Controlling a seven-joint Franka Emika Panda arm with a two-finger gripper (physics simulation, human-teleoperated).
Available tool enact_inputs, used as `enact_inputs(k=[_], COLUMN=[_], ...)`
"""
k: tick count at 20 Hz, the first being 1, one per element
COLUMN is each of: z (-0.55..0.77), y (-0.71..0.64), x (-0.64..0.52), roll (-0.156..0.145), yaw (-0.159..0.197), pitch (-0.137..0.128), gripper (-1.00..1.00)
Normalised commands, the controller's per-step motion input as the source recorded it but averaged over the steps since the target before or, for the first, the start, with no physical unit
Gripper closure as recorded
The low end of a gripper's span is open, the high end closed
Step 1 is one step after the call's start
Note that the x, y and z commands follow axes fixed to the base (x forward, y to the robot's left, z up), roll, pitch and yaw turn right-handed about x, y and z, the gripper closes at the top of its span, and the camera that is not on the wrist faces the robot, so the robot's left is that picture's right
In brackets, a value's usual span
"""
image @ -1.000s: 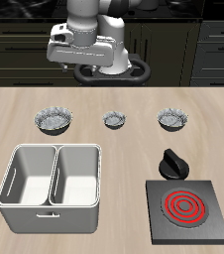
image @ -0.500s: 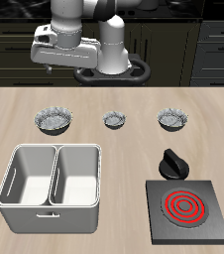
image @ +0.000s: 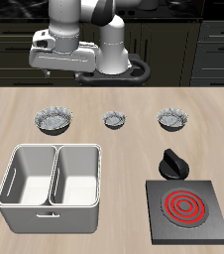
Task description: Place the largest bowl in the left side of the drainer and the medium bowl in the right side
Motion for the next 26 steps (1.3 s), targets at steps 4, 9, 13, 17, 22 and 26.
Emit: enact_inputs(k=[4, 9, 13, 17, 22, 26], z=[-0.24, -0.33, -0.45, -0.4, -0.32, -0.27], y=[0.1, 0.02, 0.02, 0.0, -0.01, -0.08], x=[0.01, 0.0, -0.07, -0.06, -0.11, -0.13], roll=[0.019, 0.0, 0.018, 0.005, -0.002, -0.009], yaw=[0.02, 0.001, -0.009, 0.004, 0.013, -0.02], pitch=[0.0, -0.009, 0.011, 0.002, -0.01, -0.017], gripper=[-1.0, -1.0, -1.0, -1.0, -1.0, -1.0])
